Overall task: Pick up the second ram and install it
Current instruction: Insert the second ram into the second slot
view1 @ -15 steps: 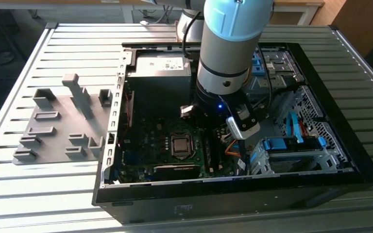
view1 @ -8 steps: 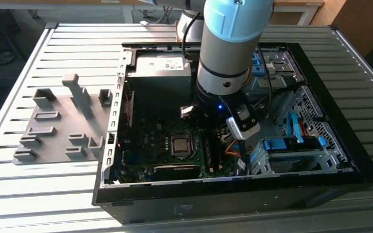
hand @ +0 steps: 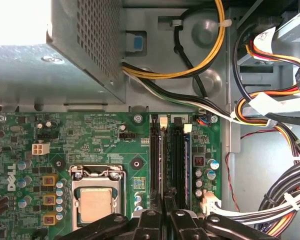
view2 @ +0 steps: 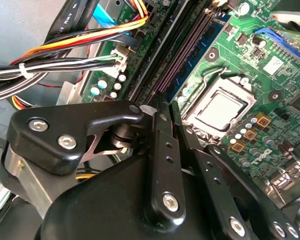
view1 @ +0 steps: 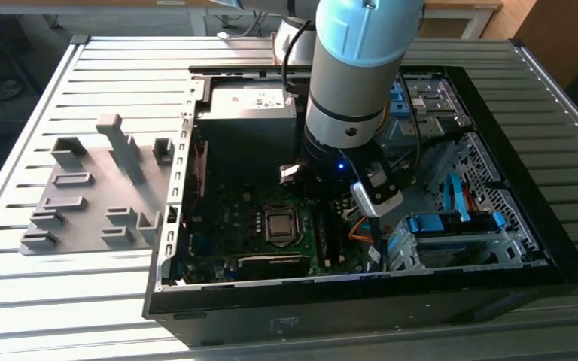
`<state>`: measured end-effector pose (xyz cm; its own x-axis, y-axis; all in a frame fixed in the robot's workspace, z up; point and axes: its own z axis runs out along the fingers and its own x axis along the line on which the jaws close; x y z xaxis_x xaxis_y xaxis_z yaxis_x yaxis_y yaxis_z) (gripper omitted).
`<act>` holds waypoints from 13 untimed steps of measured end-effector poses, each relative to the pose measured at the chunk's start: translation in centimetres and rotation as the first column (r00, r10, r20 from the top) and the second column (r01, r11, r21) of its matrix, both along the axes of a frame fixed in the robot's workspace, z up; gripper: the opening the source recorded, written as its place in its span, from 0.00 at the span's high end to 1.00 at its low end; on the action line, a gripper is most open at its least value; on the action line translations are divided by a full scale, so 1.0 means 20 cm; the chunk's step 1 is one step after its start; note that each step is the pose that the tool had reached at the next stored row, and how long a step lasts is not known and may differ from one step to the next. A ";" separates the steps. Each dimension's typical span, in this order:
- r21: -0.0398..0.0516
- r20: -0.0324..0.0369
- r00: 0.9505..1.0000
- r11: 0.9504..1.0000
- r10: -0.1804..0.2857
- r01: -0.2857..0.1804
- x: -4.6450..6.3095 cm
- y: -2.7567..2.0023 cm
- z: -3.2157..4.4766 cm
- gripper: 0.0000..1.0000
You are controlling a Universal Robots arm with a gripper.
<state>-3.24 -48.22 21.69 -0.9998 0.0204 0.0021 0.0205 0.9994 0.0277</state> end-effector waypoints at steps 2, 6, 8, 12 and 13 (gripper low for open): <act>0.000 0.000 1.000 1.000 0.000 0.000 0.00 0.000 0.001 0.86; 0.001 0.000 1.000 1.000 0.003 -0.003 0.00 0.000 0.005 0.86; -0.001 0.000 1.000 1.000 0.005 -0.005 0.00 0.000 0.010 0.86; -0.003 0.000 1.000 1.000 0.007 -0.007 0.00 0.001 0.016 0.86; -0.003 0.000 1.000 1.000 0.008 -0.008 0.00 0.001 0.016 0.86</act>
